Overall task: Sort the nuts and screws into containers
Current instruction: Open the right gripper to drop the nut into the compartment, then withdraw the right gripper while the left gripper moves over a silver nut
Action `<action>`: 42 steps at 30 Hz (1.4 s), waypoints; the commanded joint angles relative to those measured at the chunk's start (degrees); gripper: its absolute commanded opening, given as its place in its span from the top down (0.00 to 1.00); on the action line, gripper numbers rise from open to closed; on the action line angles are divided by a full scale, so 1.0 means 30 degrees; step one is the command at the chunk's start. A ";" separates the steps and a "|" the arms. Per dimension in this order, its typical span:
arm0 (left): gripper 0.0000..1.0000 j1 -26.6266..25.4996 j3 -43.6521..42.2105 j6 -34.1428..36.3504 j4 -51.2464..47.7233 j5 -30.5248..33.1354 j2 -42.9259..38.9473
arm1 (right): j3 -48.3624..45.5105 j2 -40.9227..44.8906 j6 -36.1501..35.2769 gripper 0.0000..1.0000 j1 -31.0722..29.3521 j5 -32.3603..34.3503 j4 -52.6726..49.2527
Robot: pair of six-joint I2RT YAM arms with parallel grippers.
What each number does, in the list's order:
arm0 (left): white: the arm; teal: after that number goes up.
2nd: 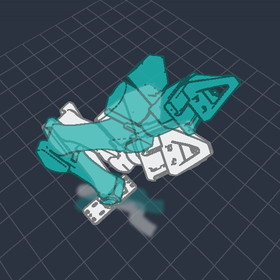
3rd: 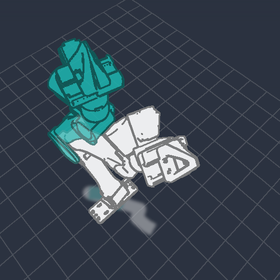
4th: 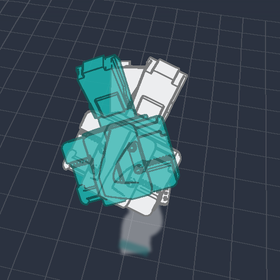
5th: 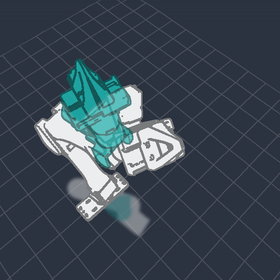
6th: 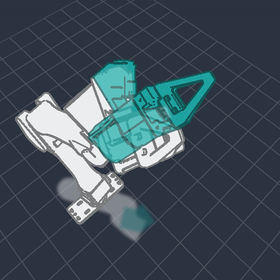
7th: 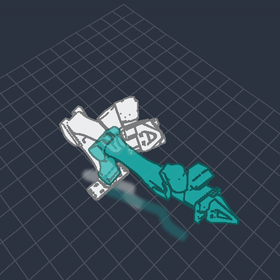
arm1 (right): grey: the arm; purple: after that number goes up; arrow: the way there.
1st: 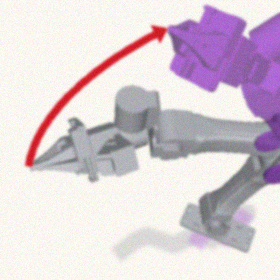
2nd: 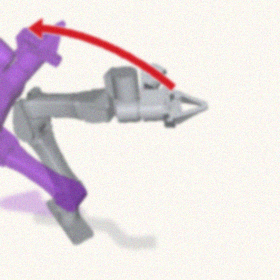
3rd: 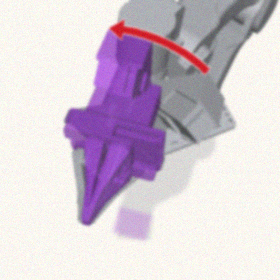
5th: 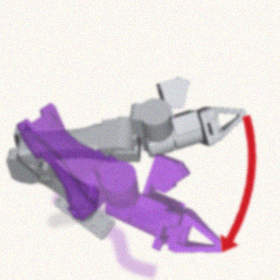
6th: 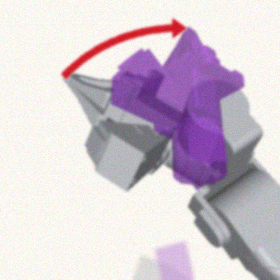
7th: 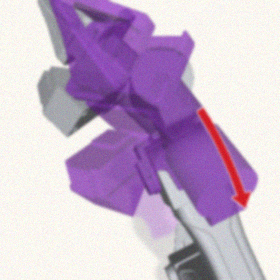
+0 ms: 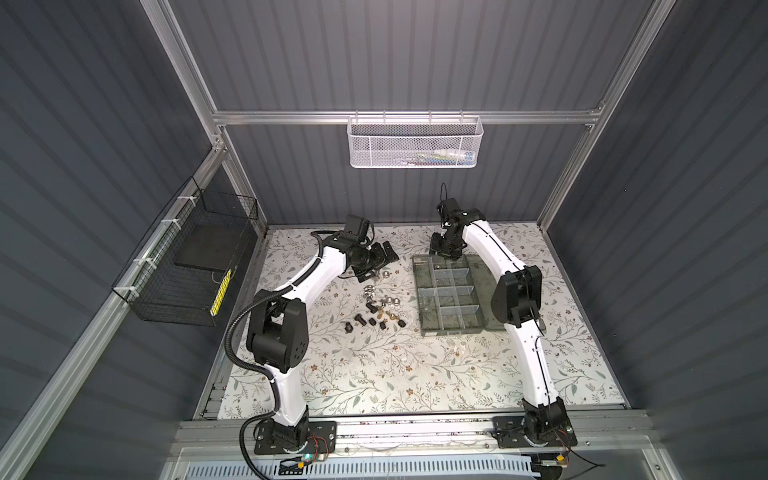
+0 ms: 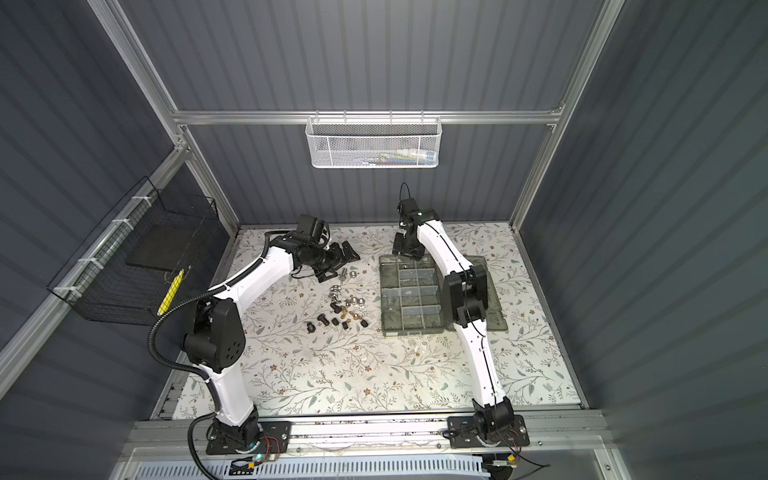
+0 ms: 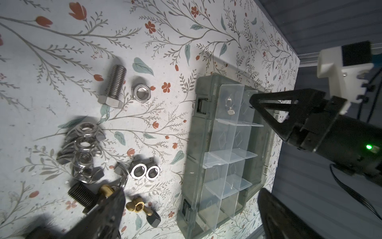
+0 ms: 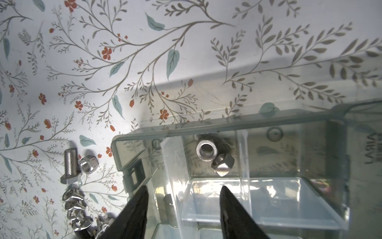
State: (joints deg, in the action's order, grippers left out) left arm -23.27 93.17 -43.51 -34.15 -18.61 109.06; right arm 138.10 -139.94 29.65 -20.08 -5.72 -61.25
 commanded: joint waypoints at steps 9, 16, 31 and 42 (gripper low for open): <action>0.00 0.0051 0.4763 0.4083 -0.4156 0.2571 0.3017 | -0.3967 0.5513 0.1218 0.26 -0.0098 -0.1134 0.1374; 0.00 0.0021 0.7609 0.6732 -0.4890 0.4109 0.5523 | -0.8772 0.9233 0.1191 0.01 -0.0317 -0.1802 0.3692; 0.14 -0.1387 0.9894 0.8332 -0.2738 0.4549 0.9100 | -1.4620 1.3430 -0.0174 0.01 -0.0504 -0.2899 0.4599; 0.25 -0.1898 0.8846 0.8946 -0.2748 0.6433 0.9532 | -1.4883 1.3248 -0.0617 0.01 -0.0647 -0.3306 0.4472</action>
State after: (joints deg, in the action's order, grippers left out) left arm -29.93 120.88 -18.31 -41.47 -1.76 137.58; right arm 93.27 -100.33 29.17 -21.52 -14.87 -46.92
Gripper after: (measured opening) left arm 0.752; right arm 0.991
